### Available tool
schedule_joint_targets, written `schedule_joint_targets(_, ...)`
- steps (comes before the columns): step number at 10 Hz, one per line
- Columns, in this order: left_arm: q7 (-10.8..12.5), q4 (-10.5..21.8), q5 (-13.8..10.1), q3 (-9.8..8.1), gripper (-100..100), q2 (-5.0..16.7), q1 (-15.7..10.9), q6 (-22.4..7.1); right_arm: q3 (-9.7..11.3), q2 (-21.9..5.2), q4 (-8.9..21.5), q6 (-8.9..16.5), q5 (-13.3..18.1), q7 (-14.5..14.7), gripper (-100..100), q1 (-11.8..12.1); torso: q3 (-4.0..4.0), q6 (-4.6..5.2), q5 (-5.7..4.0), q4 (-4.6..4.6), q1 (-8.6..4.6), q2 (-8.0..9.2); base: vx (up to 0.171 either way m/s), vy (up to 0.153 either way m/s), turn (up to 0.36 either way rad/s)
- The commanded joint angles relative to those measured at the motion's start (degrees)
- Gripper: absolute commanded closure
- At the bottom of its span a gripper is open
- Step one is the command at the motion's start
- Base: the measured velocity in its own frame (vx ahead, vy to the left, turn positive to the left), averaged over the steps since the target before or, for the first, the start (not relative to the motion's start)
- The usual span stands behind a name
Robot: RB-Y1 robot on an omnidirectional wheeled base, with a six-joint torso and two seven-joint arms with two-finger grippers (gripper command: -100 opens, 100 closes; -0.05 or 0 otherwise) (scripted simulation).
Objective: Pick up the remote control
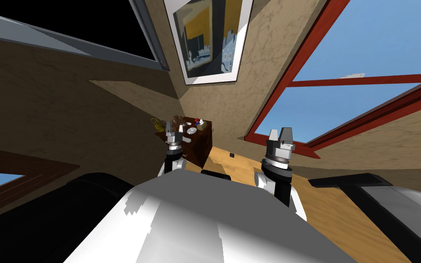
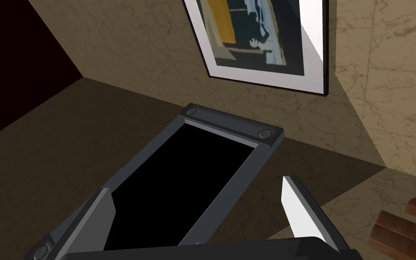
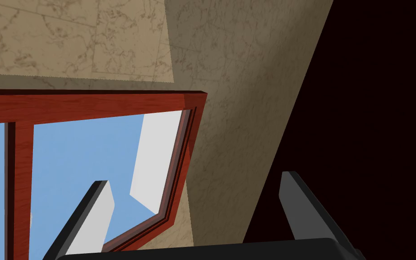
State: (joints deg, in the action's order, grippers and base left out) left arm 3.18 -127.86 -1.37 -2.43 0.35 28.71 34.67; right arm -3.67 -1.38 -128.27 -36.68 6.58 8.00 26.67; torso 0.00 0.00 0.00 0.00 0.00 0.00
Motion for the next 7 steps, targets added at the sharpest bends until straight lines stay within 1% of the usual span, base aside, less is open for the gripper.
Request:
schedule_joint_targets(1,-0.3,-0.2,-0.1,-0.23,-100,2.3,0.1,-1.5,0.0,0.0,0.0,0.0,0.0,0.0,0,0.0,0.00,0.00,0.00,0.00,0.00,0.00,0.004,-0.008,-0.002)
schedule_joint_targets(4,-1.7,-1.1,-0.7,-0.93,-100,6.9,0.6,-6.5,0.0,0.0,0.0,0.0,0.0,0.0,0,0.0,-0.01,0.00,-0.01,-0.01,-0.06,-0.02,0.006,-0.023,0.000)
schedule_joint_targets(5,-1.7,-1.1,-0.7,-0.93,-100,6.9,0.6,-7.1,0.0,0.0,0.0,0.0,0.0,0.0,0,0.0,-0.01,0.00,-0.02,-0.01,-0.09,-0.02,0.005,-0.021,0.002)
schedule_joint_targets(6,-2.4,-1.6,-0.9,-1.21,-100,8.3,0.9,-9.5,0.0,0.0,0.0,0.0,0.0,0.0,0,0.0,-0.01,0.00,-0.02,-0.01,-0.08,-0.02,0.006,-0.022,-0.002)
schedule_joint_targets(7,-2.4,-1.6,-0.9,-1.21,-100,8.3,0.9,-9.7,0.0,0.0,0.0,0.0,0.0,0.0,0,0.0,-0.01,0.00,-0.02,-0.01,-0.08,-0.02,0.004,-0.019,0.002)
